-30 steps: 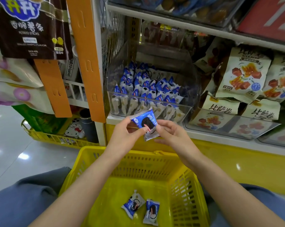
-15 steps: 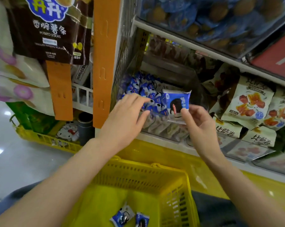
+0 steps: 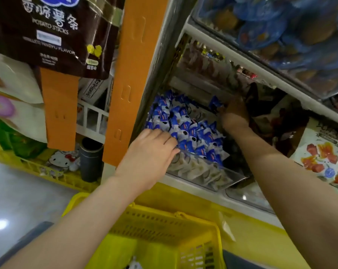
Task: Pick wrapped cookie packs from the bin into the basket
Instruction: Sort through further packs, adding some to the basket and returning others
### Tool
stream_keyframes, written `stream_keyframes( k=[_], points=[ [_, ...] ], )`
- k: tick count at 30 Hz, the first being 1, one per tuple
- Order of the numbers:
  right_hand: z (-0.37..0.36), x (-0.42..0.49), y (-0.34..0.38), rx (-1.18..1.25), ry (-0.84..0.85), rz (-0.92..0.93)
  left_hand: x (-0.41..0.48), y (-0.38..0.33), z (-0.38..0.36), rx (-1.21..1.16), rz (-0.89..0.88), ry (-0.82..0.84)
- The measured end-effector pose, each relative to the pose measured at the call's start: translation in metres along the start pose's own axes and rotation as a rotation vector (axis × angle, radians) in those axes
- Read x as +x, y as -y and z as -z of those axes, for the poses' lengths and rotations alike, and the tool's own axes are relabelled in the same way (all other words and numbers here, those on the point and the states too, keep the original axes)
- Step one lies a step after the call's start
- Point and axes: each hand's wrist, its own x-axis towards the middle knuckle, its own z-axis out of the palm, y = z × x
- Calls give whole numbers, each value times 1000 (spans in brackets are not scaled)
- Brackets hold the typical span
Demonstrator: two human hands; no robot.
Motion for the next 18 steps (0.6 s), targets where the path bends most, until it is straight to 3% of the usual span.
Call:
stream_keyframes(
  k=[3,10,18],
  points=[
    [-15,10,6,51,56,-114,1,2,-2,-13,-11,-28],
    [-30,27,6,364,73,-156,1,3,-7,4,-19,-73],
    [-35,26,4,520,39,-51,0,1,-9,19,-20,-113]
  ],
)
